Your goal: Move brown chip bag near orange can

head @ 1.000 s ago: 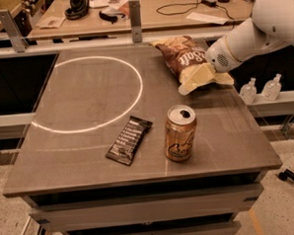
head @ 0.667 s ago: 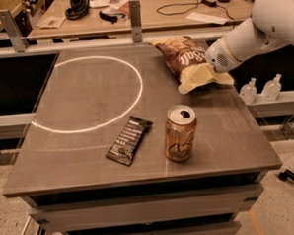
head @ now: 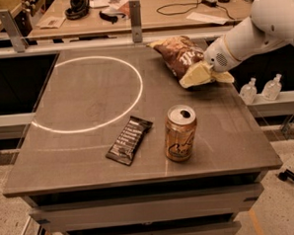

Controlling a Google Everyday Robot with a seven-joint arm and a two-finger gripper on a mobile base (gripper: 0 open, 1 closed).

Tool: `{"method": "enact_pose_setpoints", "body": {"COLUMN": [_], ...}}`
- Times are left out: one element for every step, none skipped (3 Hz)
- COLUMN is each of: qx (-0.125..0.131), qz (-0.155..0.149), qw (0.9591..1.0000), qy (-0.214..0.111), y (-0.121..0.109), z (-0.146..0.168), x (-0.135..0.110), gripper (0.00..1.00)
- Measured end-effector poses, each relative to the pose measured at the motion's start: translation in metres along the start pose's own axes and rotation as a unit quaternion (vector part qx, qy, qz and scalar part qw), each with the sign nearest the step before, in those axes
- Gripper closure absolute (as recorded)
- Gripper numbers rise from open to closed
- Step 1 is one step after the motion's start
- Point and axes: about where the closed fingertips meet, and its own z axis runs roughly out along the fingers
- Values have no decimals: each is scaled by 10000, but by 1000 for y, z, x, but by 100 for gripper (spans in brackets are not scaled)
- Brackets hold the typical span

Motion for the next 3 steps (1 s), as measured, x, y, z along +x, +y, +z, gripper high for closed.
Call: {"method": "enact_pose_setpoints", "body": {"qx": [0,0,0], "qz": [0,-1,-1], "qw": [10000,10000,10000], "qy": [0,-1,-1], "y": [0,0,0], "z": [0,-1,-1], "x": [0,-1,-1], "gripper": [87,100,100]}}
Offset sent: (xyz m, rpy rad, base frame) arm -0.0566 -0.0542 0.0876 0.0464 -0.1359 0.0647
